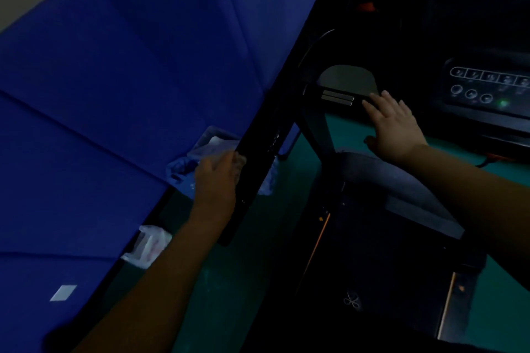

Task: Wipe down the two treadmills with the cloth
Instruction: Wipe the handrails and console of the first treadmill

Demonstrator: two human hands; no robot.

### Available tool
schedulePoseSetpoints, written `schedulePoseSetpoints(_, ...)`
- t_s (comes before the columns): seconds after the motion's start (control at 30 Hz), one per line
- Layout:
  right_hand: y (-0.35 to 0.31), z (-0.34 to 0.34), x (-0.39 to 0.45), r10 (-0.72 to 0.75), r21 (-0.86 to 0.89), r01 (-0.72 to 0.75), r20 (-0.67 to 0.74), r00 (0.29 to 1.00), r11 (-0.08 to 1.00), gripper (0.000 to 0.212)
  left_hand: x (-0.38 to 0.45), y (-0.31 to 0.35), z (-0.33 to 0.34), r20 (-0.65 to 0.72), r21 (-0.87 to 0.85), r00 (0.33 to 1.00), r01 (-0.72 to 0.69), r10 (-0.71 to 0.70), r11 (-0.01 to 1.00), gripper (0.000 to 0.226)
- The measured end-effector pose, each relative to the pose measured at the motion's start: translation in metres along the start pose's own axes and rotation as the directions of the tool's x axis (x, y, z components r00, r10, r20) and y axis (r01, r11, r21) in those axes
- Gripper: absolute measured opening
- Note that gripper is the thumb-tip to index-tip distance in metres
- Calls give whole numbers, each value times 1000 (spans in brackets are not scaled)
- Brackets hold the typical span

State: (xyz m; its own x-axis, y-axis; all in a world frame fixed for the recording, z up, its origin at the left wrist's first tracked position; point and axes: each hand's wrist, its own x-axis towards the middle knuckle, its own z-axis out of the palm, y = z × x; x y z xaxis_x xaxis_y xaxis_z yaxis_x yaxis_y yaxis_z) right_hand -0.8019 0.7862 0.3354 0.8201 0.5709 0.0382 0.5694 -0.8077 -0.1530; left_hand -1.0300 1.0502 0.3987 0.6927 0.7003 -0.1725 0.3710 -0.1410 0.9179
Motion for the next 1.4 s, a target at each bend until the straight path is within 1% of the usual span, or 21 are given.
schedulePoseSetpoints(0.07,0,-1,0,4,-11,-4,12,1000,1000,85,15,5,8,43,-27,999,5,-3,1000,42)
schedulePoseSetpoints(0.13,-3,-2,-2,15,-8,-15,19,1000,1000,86,15,5,9,45,16,999,-16,16,1000,36)
schedulePoseSetpoints(0.2,-10,-5,-7,41,25,-42,40,998,999,84,5,-4,3,54,-44,998,20,-17,999,36)
schedulePoseSetpoints(0.3,-38,-6,-29,113,220,-113,13,993,969,77,-27,-16,-18,-2,-85,998,63,-63,994,33)
schedulePoseSetpoints(0.43,-111,-4,-80,174,527,-61,-169,970,848,52,-52,-40,-51,10,-95,1000,22,-21,995,32)
schedulePoseSetpoints(0.53,-178,-1,-123,206,655,-74,-127,970,752,44,-42,-44,-60,71,-55,997,16,-12,998,31)
schedulePoseSetpoints(0.6,-215,4,-145,216,719,-92,-83,973,689,42,-28,-40,-61,154,109,985,-101,83,989,32)
schedulePoseSetpoints(0.67,-244,5,-158,253,783,-126,-41,967,609,39,-14,-32,-61,255,290,945,-278,206,916,36)
schedulePoseSetpoints(0.73,-268,0,-167,308,850,-163,1,951,502,34,-5,-30,-63,341,415,887,-439,312,797,31)
schedulePoseSetpoints(0.83,-294,-22,-174,358,966,-169,90,929,196,28,-32,-26,-69,382,508,727,-681,571,527,57)
schedulePoseSetpoints(0.87,-301,-30,-177,334,982,-173,139,932,77,28,-44,-28,-71,398,489,704,-705,587,513,67)
schedulePoseSetpoints(0.9,-307,-36,-181,302,983,-185,178,937,-5,31,-59,-32,-73,427,439,717,-697,551,567,76)
schedulePoseSetpoints(0.97,-311,-39,-188,282,970,-225,242,928,-94,40,-86,-38,-76,539,282,739,-611,405,740,91)
schedulePoseSetpoints(1.03,-313,-33,-193,295,949,-259,303,906,-179,44,-105,-34,-81,643,175,739,-399,202,900,94)
schedulePoseSetpoints(1.07,-314,-30,-194,299,947,-261,309,903,-188,42,-108,-31,-84,674,164,730,-300,115,940,90)
schedulePoseSetpoints(1.1,-315,-27,-193,312,948,-262,308,899,-181,37,-108,-28,-87,701,160,709,-255,72,953,83)
schedulePoseSetpoints(1.17,-312,-18,-186,373,943,-259,321,871,-207,25,-100,-21,-91,709,123,697,-268,104,956,60)
schedulePoseSetpoints(1.2,-310,-12,-181,416,939,-252,331,847,-233,22,-93,-18,-91,667,113,731,-294,146,949,48)
schedulePoseSetpoints(1.27,-301,-3,-169,544,944,-255,330,771,-210,21,-74,-20,-91,494,196,835,-380,244,904,34)
schedulePoseSetpoints(1.33,-288,8,-159,690,950,-253,306,655,-181,23,-52,-30,-90,372,338,883,-415,286,844,35)
schedulePoseSetpoints(1.4,-278,21,-149,753,944,-259,321,574,-205,25,-33,-42,-87,397,413,891,-388,221,824,48)
